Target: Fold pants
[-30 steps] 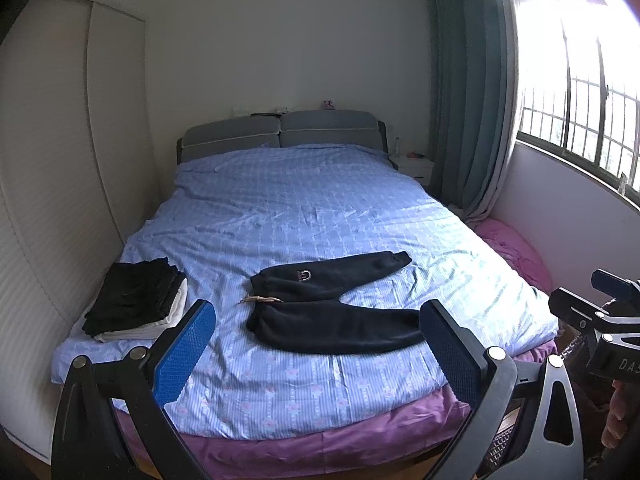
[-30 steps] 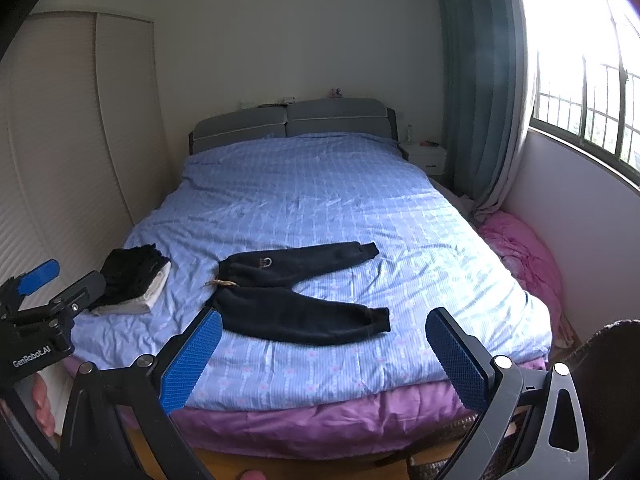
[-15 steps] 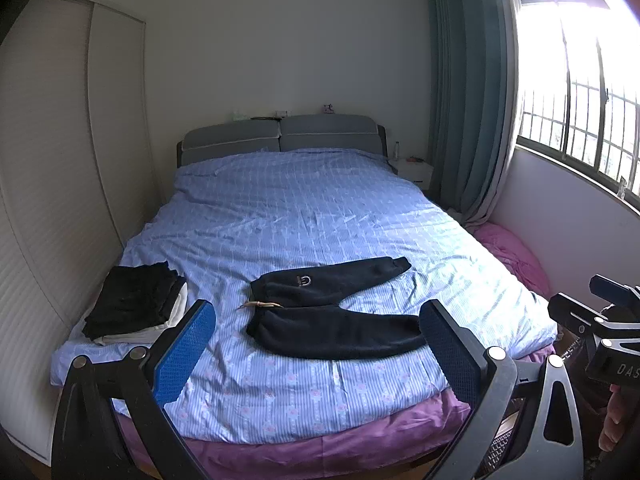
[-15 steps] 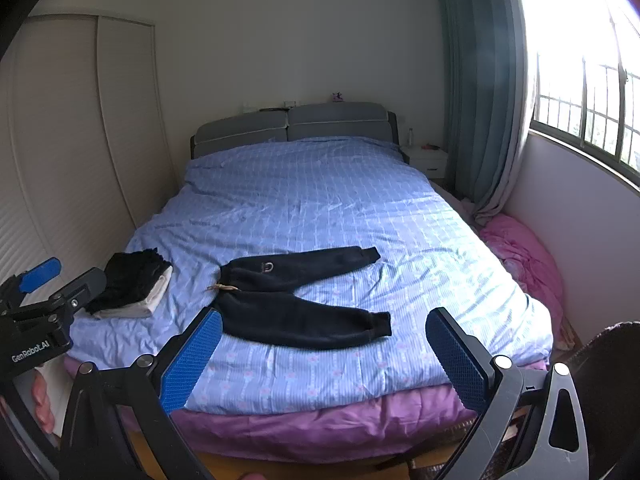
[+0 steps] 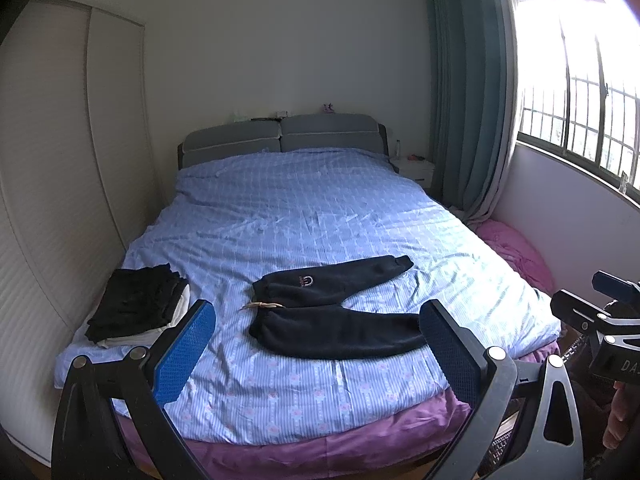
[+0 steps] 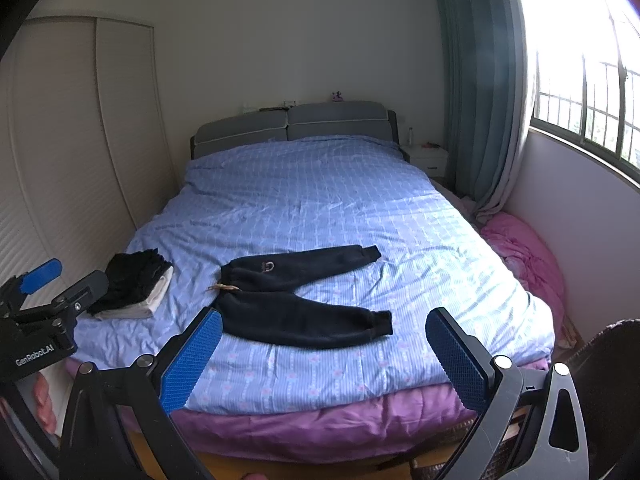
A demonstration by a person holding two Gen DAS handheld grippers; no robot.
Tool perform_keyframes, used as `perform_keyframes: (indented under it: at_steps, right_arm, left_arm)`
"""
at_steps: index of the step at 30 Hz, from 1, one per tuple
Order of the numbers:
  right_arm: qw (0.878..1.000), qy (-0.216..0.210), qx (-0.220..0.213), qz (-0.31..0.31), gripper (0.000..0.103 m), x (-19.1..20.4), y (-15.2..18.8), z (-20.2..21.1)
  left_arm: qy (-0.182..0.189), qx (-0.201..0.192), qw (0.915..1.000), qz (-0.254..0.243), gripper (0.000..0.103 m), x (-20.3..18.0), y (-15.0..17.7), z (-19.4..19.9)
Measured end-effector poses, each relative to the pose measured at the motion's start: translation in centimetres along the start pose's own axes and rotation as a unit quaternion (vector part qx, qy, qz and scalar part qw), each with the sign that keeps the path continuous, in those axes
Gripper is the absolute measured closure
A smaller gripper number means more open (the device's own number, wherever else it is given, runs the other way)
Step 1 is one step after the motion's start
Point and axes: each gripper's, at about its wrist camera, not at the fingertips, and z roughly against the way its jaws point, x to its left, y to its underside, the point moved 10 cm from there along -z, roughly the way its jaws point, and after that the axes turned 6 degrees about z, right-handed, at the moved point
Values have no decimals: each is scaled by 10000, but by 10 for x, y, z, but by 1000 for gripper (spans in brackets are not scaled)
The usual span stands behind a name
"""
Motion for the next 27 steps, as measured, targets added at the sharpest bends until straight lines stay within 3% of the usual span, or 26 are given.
perform_keyframes:
  at_steps: [18, 27]
  right_arm:
    - [9999, -61, 75, 50, 0, 0, 3, -9]
    - [9995, -145, 266, 96, 0, 3, 9, -29]
  left_arm:
    - [-25, 24, 10000, 35, 0, -1, 1, -2]
    - [-313, 227, 9992, 82, 0, 10, 12, -20]
